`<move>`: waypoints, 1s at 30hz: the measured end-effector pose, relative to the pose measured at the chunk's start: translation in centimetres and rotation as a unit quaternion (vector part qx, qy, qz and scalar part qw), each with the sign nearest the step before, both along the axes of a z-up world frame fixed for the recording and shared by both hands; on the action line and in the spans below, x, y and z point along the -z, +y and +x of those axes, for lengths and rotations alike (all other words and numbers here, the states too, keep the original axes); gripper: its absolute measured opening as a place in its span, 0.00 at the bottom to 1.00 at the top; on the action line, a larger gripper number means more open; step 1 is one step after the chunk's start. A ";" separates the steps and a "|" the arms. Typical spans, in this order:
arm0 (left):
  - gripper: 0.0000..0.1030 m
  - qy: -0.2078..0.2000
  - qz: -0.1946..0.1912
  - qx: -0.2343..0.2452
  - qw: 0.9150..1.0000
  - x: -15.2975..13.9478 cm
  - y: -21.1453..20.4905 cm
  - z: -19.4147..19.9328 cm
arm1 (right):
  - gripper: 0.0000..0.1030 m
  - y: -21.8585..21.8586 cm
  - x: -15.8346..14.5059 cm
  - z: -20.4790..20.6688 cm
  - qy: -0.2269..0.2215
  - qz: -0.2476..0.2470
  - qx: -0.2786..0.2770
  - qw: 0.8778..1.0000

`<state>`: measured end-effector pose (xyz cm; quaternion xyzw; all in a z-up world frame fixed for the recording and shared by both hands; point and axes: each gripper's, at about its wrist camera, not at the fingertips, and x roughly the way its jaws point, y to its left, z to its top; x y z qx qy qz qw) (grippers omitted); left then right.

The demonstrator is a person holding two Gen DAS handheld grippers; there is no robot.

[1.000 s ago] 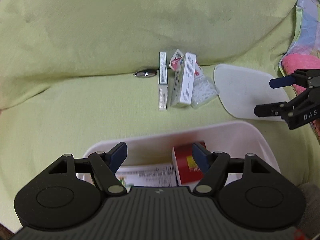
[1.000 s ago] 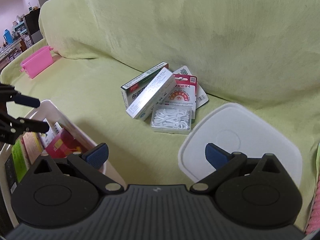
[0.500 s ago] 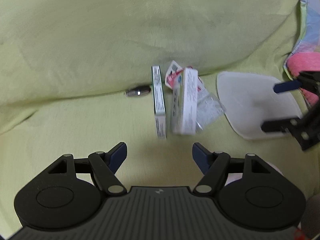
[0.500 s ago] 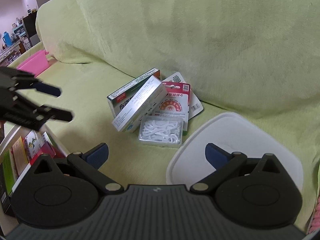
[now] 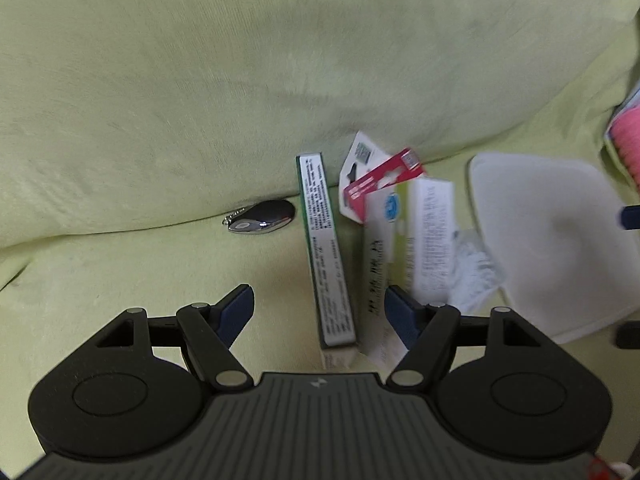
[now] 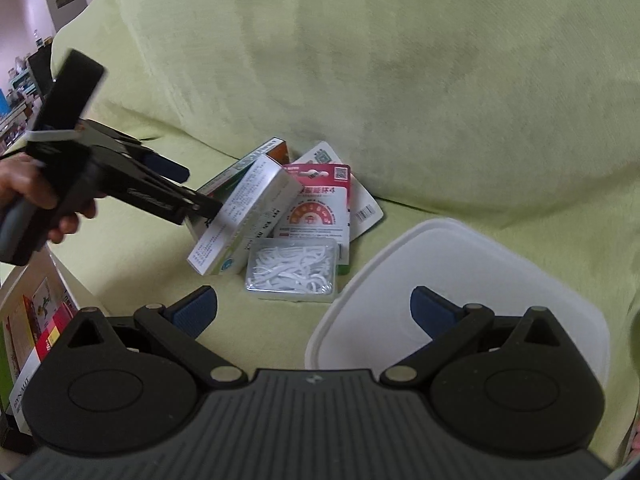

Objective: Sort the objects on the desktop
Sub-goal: 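Close the left gripper on the upright green-and-orange medicine box, then carry the green-and-orange box with the left gripper over the white bin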

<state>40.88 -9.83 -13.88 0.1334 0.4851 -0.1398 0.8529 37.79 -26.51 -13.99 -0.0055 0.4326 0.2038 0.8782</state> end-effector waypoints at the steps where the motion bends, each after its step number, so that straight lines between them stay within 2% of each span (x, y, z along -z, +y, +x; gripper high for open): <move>1: 0.68 0.007 0.002 -0.002 1.000 0.6 -0.1 0.6 | 0.99 -0.1 0.2 0.0 0.002 0.001 0.002 1.000; 3: 0.58 0.021 0.001 -0.005 1.000 1.7 -0.1 1.6 | 0.99 -0.3 0.4 0.0 0.005 0.003 0.007 1.000; 5: 0.22 0.035 0.001 -0.008 0.999 2.7 -0.1 2.3 | 0.99 -0.5 0.6 0.0 0.008 0.005 0.011 1.000; 9: 0.21 0.031 -0.009 -0.011 0.999 3.1 0.1 1.9 | 0.99 -0.7 0.9 -0.3 0.013 0.007 0.015 1.000; 18: 0.20 0.007 -0.054 -0.044 0.998 -0.3 2.4 -0.8 | 0.99 0.1 0.4 -0.9 0.014 0.007 0.013 1.000; 25: 0.20 -0.027 -0.082 -0.075 0.993 -5.0 4.7 -4.4 | 0.99 0.8 -1.6 -2.3 0.002 0.004 0.009 1.000; 30: 0.20 -0.056 -0.093 -0.077 0.991 -8.3 5.4 -7.5 | 0.99 1.4 -3.1 -3.8 -0.007 0.008 0.006 1.000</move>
